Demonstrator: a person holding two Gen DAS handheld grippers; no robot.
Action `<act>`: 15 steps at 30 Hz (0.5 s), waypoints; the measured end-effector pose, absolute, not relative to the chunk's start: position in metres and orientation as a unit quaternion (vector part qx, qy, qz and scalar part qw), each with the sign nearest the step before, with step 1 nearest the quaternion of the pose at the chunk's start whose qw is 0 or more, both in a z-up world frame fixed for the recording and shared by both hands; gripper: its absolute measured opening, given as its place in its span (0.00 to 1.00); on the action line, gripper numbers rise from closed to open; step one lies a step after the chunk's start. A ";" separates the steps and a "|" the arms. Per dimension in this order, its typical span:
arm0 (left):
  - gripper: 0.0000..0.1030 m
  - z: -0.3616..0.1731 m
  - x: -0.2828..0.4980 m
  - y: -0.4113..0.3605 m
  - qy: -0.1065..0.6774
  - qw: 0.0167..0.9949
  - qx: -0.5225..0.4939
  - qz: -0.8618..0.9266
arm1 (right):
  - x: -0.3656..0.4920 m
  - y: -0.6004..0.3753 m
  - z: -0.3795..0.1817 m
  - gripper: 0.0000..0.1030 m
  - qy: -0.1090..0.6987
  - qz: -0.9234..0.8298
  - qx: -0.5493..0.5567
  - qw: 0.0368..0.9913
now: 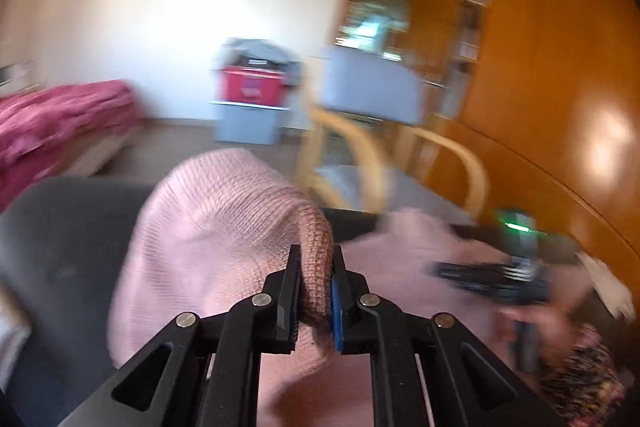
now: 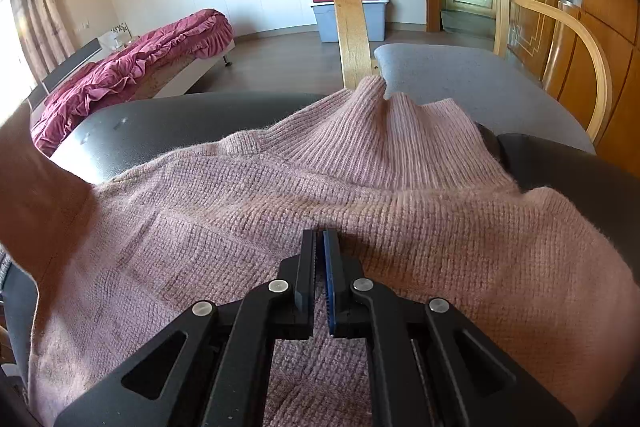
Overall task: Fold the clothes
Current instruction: 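Grasp the pink sleeve cuff with the left gripper and lift it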
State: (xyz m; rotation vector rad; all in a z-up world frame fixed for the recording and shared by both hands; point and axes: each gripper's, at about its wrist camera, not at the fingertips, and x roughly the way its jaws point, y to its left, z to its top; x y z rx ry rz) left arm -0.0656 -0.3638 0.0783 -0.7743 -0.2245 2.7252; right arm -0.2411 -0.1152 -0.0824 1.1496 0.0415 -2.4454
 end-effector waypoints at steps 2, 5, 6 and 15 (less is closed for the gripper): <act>0.10 0.072 -0.073 -0.324 -0.067 0.192 -0.284 0.937 | -0.241 -0.114 -0.083 0.04 0.012 -0.883 0.415 0.219; 0.11 0.044 -0.090 -0.277 -0.051 0.223 -0.337 0.913 | -0.241 -0.110 -0.084 0.04 0.001 -0.881 0.416 0.223; 0.12 0.031 -0.096 -0.268 -0.053 0.227 -0.363 0.902 | -0.241 -0.109 -0.084 0.04 -0.004 -0.880 0.417 0.225; 0.21 0.024 -0.075 -0.299 -0.117 0.263 -0.357 0.889 | -0.246 -0.098 -0.087 0.04 -0.049 -0.871 0.424 0.242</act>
